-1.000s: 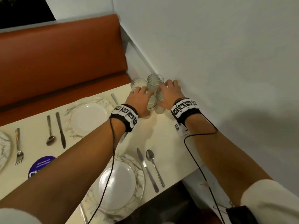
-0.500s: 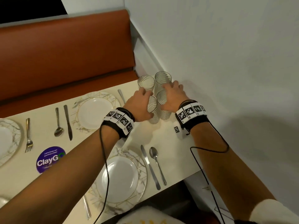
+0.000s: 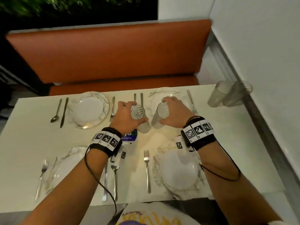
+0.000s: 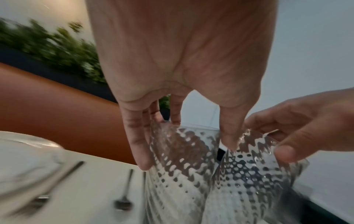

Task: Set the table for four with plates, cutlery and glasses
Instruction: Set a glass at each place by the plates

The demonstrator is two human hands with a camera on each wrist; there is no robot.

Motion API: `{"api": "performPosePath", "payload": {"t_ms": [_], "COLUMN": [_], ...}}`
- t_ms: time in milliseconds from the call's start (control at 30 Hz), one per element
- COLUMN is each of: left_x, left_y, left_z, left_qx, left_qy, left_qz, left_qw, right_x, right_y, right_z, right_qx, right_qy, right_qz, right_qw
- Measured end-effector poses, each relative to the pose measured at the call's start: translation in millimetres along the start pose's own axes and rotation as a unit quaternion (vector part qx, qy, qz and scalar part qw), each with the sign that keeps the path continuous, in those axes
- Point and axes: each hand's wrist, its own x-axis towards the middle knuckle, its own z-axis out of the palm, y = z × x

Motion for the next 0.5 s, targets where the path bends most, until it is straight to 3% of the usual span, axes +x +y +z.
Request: {"api": "performPosePath", "payload": {"t_ms": [267,500], "left_x": [-27.2,-34.6], "left_y": [-167.5,-260.2], "left_z": [-116.1,-164.2], "left_qx": [0.003,0.029], "left_qy": [0.082,0.098], "left_qz": [-0.118,-0.177], "left_qw": [0.990,0.979], "right_x": [42.6,63.4], "right_y": [-162.5,-239.5], "right_z": [116.1,182.5], "right_qx": [-0.023,-0.059], "right_qy": [-0.048,-0.098], "right_qz": [-0.069,-0.077], "right_qw": [0.996,0.990]}}
